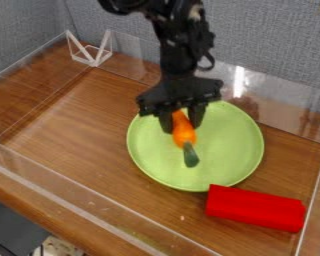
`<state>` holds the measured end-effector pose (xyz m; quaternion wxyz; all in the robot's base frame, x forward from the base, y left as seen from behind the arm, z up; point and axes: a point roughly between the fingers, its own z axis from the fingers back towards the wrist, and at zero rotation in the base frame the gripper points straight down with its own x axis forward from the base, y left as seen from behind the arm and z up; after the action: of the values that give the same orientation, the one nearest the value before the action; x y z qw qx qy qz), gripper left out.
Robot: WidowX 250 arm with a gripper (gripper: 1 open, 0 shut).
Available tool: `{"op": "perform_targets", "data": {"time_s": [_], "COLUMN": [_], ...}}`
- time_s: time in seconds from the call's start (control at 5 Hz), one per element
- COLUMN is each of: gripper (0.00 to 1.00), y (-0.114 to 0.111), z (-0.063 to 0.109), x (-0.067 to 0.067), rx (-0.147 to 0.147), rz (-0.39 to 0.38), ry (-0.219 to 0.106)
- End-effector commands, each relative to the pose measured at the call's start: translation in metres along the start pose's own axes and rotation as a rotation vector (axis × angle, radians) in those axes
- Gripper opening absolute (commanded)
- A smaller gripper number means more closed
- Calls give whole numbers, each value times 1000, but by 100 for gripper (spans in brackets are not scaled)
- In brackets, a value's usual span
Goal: Put the carrot on the green plate
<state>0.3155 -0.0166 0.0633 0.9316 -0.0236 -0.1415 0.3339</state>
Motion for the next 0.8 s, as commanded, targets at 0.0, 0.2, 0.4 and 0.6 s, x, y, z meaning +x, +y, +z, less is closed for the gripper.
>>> {"op": "perform_targets", "data": {"time_s": [0.0, 0.2, 0.4, 0.6], "gripper": [0, 0, 0, 0], "y": [-11, -20, -25, -8], "z": [20, 17, 5, -3], "x": [-3, 6, 15, 9], "rx": [-61, -53, -33, -18], "rz": [-19, 12, 34, 58], "ry": [-56, -72, -75, -81]}}
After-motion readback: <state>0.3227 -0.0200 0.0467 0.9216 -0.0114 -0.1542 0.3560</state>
